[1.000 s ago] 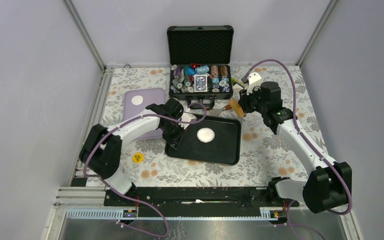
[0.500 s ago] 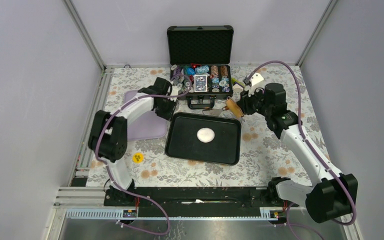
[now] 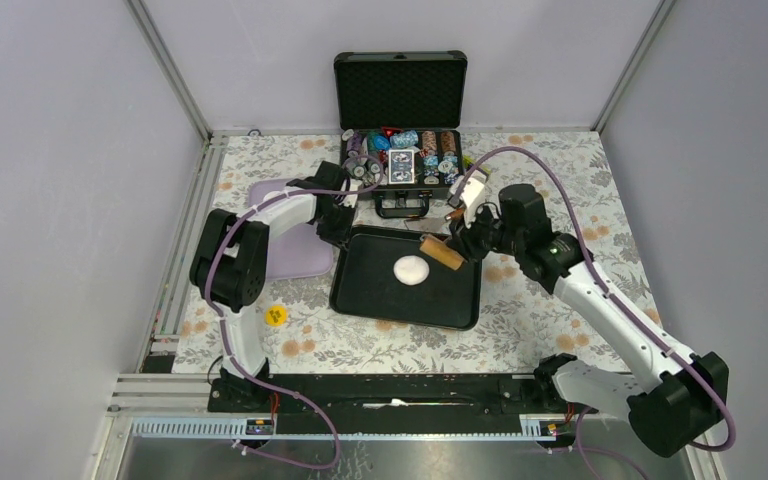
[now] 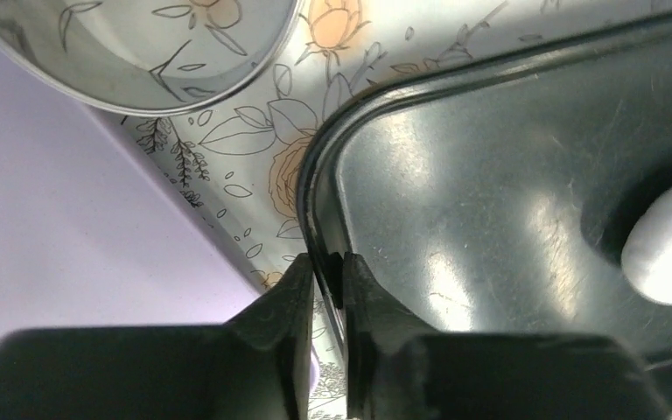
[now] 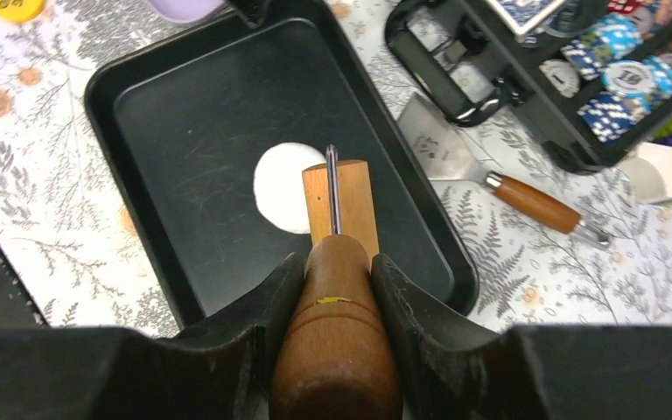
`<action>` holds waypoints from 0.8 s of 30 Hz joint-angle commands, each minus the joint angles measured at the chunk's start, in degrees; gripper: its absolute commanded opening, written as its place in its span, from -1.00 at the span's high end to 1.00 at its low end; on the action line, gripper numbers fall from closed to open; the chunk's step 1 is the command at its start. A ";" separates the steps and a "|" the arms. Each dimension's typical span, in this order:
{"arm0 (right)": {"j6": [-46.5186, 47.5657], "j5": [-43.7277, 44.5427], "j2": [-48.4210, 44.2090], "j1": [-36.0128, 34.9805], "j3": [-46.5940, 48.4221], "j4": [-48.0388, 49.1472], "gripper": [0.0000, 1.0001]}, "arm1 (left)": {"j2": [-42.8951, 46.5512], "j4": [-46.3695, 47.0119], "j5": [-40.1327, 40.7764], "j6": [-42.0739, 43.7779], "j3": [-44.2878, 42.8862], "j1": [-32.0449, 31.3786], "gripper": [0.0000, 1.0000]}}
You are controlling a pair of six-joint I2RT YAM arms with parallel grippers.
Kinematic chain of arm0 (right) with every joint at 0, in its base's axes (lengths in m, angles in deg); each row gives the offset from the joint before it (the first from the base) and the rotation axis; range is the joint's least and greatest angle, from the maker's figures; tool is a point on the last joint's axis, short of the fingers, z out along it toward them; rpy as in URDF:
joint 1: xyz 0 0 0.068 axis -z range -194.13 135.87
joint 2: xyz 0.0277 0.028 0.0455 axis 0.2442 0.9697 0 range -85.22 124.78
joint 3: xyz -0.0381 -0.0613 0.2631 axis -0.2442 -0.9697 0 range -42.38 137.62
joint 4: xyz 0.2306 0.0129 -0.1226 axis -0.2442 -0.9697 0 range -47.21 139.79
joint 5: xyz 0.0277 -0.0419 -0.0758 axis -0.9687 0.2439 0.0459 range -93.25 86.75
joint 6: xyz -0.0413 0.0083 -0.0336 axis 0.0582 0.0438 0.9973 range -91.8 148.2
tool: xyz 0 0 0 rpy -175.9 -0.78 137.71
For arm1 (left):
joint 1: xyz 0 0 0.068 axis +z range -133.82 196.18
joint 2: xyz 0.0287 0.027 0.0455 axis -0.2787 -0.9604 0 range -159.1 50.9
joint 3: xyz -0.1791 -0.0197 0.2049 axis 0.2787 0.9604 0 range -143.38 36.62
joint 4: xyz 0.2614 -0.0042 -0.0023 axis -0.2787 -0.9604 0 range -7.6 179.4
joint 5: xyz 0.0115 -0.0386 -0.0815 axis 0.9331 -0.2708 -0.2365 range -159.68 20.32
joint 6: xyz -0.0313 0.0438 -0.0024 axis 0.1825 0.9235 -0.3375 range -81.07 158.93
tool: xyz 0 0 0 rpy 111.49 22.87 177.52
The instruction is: Roll out the dumpling wrappers from the dough
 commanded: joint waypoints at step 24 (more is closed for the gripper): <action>-5.67 -1.52 20.22 -8.95 16.44 -0.80 1.00 | -4.92 -3.62 13.46 -19.01 1.15 -0.01 1.00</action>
